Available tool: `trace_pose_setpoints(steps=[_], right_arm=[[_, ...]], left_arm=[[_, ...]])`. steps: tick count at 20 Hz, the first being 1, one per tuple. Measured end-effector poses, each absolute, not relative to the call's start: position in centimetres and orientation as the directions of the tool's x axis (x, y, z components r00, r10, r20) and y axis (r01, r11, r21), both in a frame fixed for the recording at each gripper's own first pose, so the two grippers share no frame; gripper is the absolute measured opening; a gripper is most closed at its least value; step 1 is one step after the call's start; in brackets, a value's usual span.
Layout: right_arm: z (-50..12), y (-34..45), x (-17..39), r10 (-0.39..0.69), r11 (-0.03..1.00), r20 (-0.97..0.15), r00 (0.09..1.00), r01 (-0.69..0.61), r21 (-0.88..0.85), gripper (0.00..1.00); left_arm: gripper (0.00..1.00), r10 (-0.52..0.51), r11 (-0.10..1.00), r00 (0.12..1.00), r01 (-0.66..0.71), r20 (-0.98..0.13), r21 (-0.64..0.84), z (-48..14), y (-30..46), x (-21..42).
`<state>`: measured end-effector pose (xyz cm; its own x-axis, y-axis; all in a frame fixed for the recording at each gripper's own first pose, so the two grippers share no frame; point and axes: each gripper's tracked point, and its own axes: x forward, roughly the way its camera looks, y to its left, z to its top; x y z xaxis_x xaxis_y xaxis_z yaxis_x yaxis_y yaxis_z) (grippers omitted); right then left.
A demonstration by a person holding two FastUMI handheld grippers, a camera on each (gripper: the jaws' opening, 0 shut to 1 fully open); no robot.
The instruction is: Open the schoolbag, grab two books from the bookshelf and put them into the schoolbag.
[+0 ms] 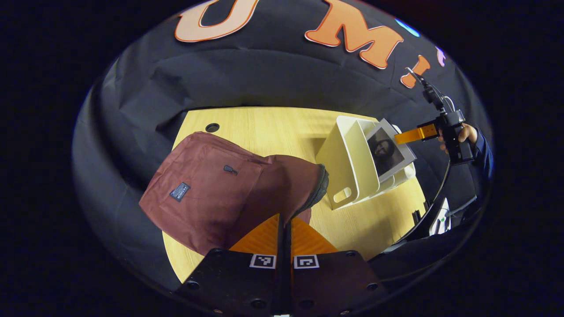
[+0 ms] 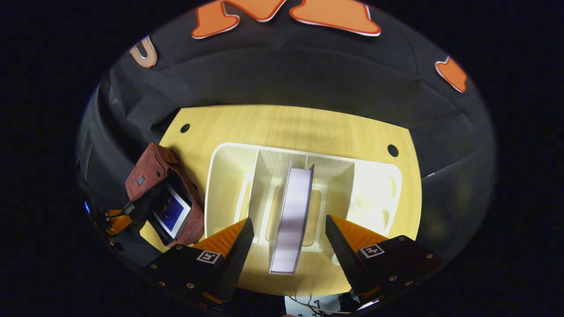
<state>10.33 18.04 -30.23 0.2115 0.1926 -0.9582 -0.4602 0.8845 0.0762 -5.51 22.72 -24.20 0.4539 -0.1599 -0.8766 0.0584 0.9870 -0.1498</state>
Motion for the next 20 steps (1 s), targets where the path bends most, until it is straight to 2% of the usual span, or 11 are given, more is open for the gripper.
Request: trace_pose_setpoints(steps=[2, 3, 4, 6, 7, 8, 10, 12, 13, 15, 20], right_arm=[[-31.9, 18.2, 10.8, 0.172, 0.874, -0.97, 0.172, -0.481, 0.069, 0.98], [-32.9, 18.4, 11.0, 0.167, 0.865, -0.974, 0.153, -0.498, 0.07, 0.95], [-33.5, 18.4, 11.0, 0.151, 0.866, -0.978, 0.141, -0.496, 0.062, 0.93], [-34.9, 18.7, 10.9, 0.134, 0.861, -0.985, 0.104, -0.505, 0.064, 0.85], [-35.5, 19.0, 10.7, 0.13, 0.858, -0.988, 0.087, -0.51, 0.068, 0.79], [-36.0, 19.0, 10.5, 0.119, 0.854, -0.99, 0.076, -0.516, 0.063, 0.65], [-36.7, 18.8, 10.5, 0.096, 0.854, -0.993, 0.061, -0.518, 0.051, 0.62], [-36.4, 18.7, 10.6, 0.096, 0.875, -0.994, 0.045, -0.48, 0.063, 0.48], [-35.9, 18.7, 10.3, 0.1, 0.886, -0.995, 0.021, -0.456, 0.08, 0.51], [-34.6, 18.5, 10.1, 0.129, 0.908, -0.991, 0.021, -0.404, 0.109, 0.46], [-28.3, 18.9, 8.6, 0.151, 0.917, -0.981, 0.124, -0.387, 0.093, 0.41]], left_arm=[[0.01, -0.136, 0.99, 0.456, 0.032, -0.88, -0.137, -24.2, 22.5, -5.7], [0.05, -0.125, 0.991, 0.458, 0.019, -0.88, -0.131, -24.2, 22.5, -5.8], [0.01, -0.115, 0.992, 0.457, 0.009, -0.882, -0.124, -24.2, 22.4, -5.9], [0.01, -0.096, 0.993, 0.459, -0.015, -0.883, -0.116, -24.3, 22.3, -6.0], [0.01, -0.086, 0.993, 0.461, -0.028, -0.883, -0.111, -24.4, 22.2, -6.0], [0.01, -0.08, 0.993, 0.463, -0.038, -0.883, -0.11, -24.4, 21.9, -6.1], [0.01, -0.069, 0.992, 0.465, -0.058, -0.883, -0.108, -24.5, 21.6, -6.3], [0.01, -0.065, 0.992, 0.462, -0.069, -0.884, -0.109, -24.4, 21.3, -6.6], [0.01, -0.062, 0.993, 0.465, -0.06, -0.883, -0.102, -24.4, 21.5, -6.9], [0.01, -0.07, 0.994, 0.47, -0.037, -0.88, -0.098, -24.1, 21.8, -6.8], [0.01, -0.141, 0.99, 0.453, 0.058, -0.881, -0.129, -23.9, 22.6, -6.5]])
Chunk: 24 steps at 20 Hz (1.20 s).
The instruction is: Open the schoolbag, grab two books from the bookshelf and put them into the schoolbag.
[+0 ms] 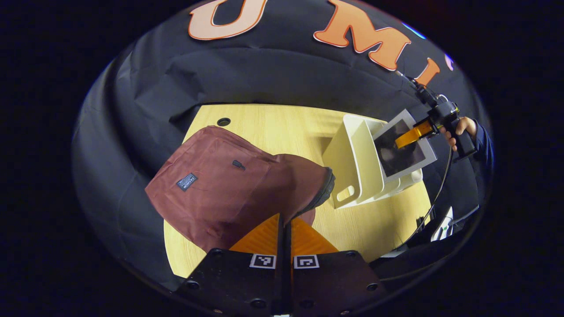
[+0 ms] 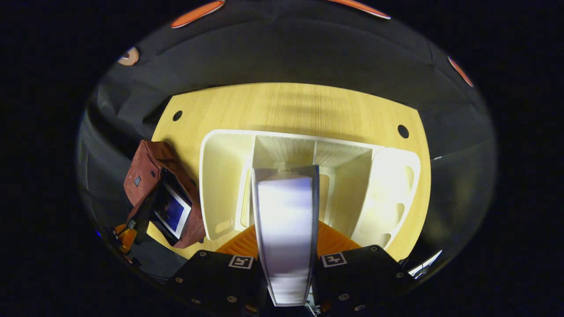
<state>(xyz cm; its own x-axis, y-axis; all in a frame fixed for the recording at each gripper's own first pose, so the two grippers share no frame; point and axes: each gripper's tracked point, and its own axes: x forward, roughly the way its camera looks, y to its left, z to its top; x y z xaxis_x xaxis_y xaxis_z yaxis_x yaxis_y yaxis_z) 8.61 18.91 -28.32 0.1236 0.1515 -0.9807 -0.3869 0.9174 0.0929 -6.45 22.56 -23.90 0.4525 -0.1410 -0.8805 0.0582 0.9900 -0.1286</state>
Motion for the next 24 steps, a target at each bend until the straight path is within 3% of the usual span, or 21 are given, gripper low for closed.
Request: trace_pose_setpoints(steps=[8, 15, 24], right_arm=[[-19.1, 19.7, 2.3, 0.154, 0.971, -0.954, 0.259, -0.218, 0.098, 0.41], [-14.4, 19.7, -2.6, 0.135, 0.989, -0.925, 0.354, -0.111, 0.102, 0.41], [-18.2, 27.7, -8.6, 0.424, 0.898, -0.84, 0.339, -0.037, 0.438, 0.4]], left_arm=[[0.01, -0.297, 0.934, 0.392, 0.309, -0.871, -0.179, -23.3, 24.0, -5.5], [0.01, -0.38, 0.883, 0.344, 0.412, -0.859, -0.226, -23.1, 24.8, -4.2], [0.01, -0.421, 0.846, 0.3, 0.471, -0.856, -0.251, -23.1, 25.2, -4.2]])
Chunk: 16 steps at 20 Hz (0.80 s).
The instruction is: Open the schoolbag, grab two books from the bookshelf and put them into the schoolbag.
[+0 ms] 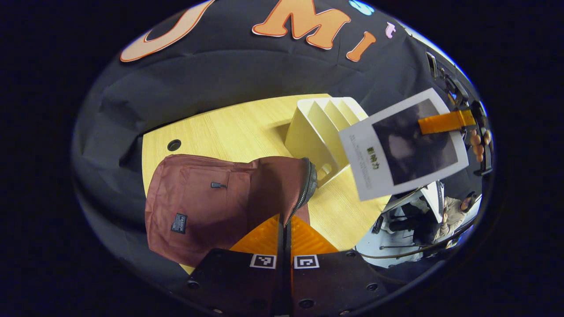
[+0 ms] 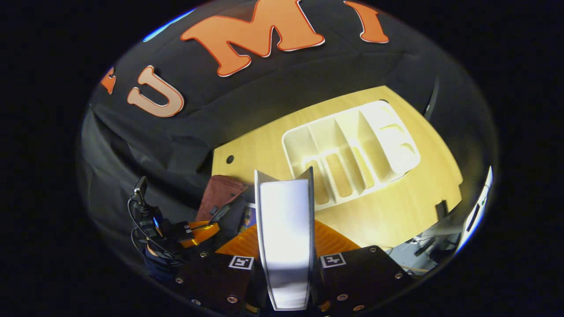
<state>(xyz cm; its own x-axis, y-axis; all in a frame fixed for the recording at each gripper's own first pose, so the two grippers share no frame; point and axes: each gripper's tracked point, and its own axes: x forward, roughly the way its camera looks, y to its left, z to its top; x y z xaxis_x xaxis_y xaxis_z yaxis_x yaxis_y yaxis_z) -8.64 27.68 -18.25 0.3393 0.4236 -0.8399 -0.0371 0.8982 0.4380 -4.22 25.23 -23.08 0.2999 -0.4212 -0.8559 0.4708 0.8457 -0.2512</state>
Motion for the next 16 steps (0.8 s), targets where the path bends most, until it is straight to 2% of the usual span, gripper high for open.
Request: trace_pose_setpoints(steps=[13, 16], right_arm=[[-29.2, 37.7, -12.3, 0.641, 0.708, -0.7, 0.316, 0.109, 0.697, 0.4], [-31.9, 40.0, -12.3, 0.669, 0.664, -0.664, 0.334, 0.134, 0.736, 0.4]], left_arm=[[0.01, -0.413, 0.846, 0.296, 0.474, -0.861, -0.242, -22.7, 25.6, -4.0], [0.01, -0.41, 0.841, 0.301, 0.49, -0.861, -0.229, -22.2, 25.1, -4.0]])
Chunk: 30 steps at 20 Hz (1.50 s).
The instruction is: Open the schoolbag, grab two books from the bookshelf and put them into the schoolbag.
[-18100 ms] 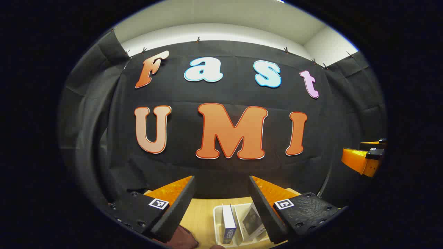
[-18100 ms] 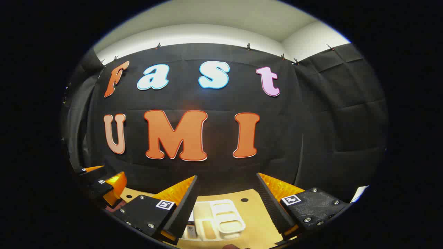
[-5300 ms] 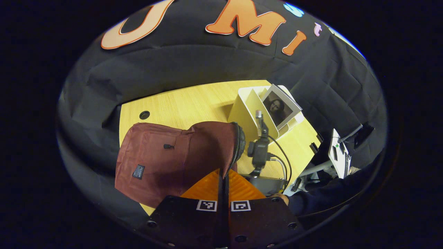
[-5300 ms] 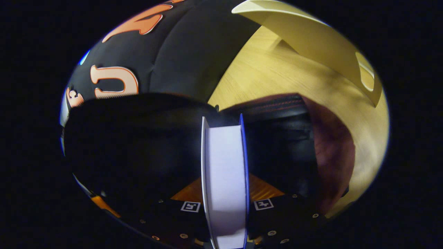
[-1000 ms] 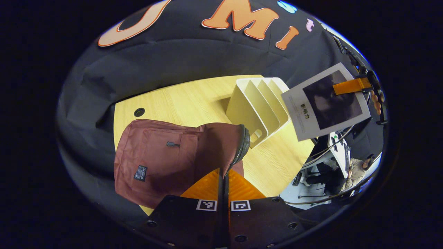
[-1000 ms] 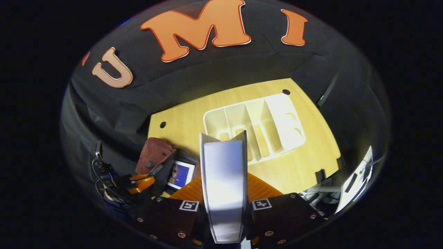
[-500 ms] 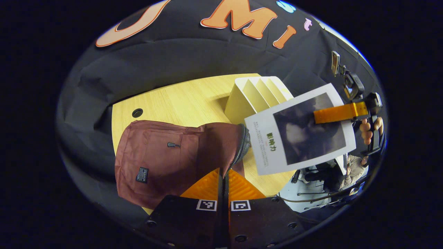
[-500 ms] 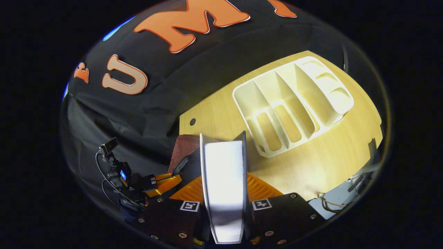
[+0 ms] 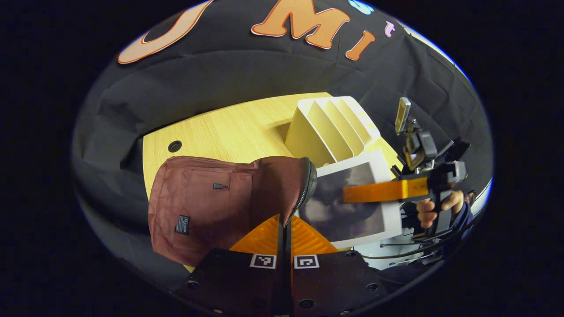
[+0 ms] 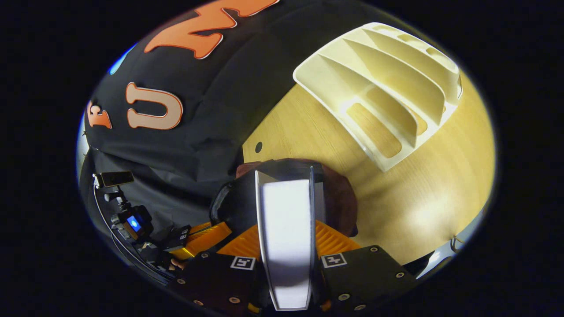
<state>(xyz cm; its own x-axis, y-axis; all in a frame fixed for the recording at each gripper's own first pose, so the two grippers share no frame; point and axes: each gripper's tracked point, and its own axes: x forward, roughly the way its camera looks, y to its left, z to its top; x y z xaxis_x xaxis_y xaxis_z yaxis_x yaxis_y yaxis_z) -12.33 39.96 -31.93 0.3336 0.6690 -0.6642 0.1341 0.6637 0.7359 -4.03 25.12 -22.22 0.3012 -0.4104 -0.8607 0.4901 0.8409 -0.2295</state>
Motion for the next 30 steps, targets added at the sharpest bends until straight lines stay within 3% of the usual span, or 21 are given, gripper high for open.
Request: trace_pose_setpoints(steps=[10, 20, 21, 22, 24, 25, 26, 27, 28, 29, 30], right_arm=[[-35.7, 46.8, -12.9, 0.758, 0.506, -0.535, 0.372, 0.182, 0.843, 0.4], [-38.4, 52.2, -11.7, 0.77, 0.481, -0.506, 0.388, 0.168, 0.861, 0.4], [-38.6, 52.7, -11.4, 0.768, 0.48, -0.504, 0.395, 0.166, 0.861, 0.3], [-38.8, 53.0, -11.1, 0.758, 0.496, -0.514, 0.402, 0.157, 0.854, 0.41], [-39.9, 51.8, -11.1, 0.686, 0.605, -0.595, 0.419, 0.127, 0.786, 0.45], [-39.9, 50.6, -11.1, 0.658, 0.643, -0.616, 0.434, 0.104, 0.759, 0.42], [-39.8, 49.3, -11.0, 0.631, 0.674, -0.636, 0.445, 0.092, 0.733, 0.68], [-39.0, 47.8, -10.7, 0.599, 0.703, -0.652, 0.465, 0.085, 0.706, 0.85], [-38.8, 46.2, -10.3, 0.569, 0.731, -0.668, 0.479, 0.077, 0.678, 0.77], [-38.2, 44.5, -9.8, 0.545, 0.748, -0.671, 0.503, 0.069, 0.66, 0.97], [-37.8, 42.9, -9.3, 0.507, 0.776, -0.684, 0.524, 0.068, 0.628, 0.97]], left_arm=[[0.01, -0.411, 0.815, 0.312, 0.547, -0.857, -0.191, -20.3, 23.4, -4.1], [0.01, -0.43, 0.802, 0.328, 0.567, -0.841, -0.189, -19.0, 23.1, -4.7], [0.01, -0.425, 0.804, 0.332, 0.565, -0.842, -0.184, -19.2, 23.2, -4.7], [0.01, -0.421, 0.808, 0.336, 0.561, -0.843, -0.18, -19.3, 23.3, -4.5], [0.01, -0.401, 0.816, 0.357, 0.557, -0.843, -0.153, -19.4, 23.8, -4.1], [0.02, -0.399, 0.817, 0.361, 0.557, -0.843, -0.148, -19.6, 23.9, -4.1], [0.03, -0.407, 0.816, 0.363, 0.558, -0.838, -0.154, -19.8, 23.6, -4.2], [0.08, -0.417, 0.813, 0.375, 0.561, -0.828, -0.155, -19.6, 23.2, -4.1], [0.11, -0.44, 0.806, 0.377, 0.565, -0.815, -0.174, -19.5, 22.6, -4.1], [0.26, -0.459, 0.8, 0.375, 0.569, -0.806, -0.191, -19.5, 22.0, -4.4], [0.31, -0.471, 0.796, 0.376, 0.571, -0.798, -0.201, -19.6, 21.4, -4.7]])
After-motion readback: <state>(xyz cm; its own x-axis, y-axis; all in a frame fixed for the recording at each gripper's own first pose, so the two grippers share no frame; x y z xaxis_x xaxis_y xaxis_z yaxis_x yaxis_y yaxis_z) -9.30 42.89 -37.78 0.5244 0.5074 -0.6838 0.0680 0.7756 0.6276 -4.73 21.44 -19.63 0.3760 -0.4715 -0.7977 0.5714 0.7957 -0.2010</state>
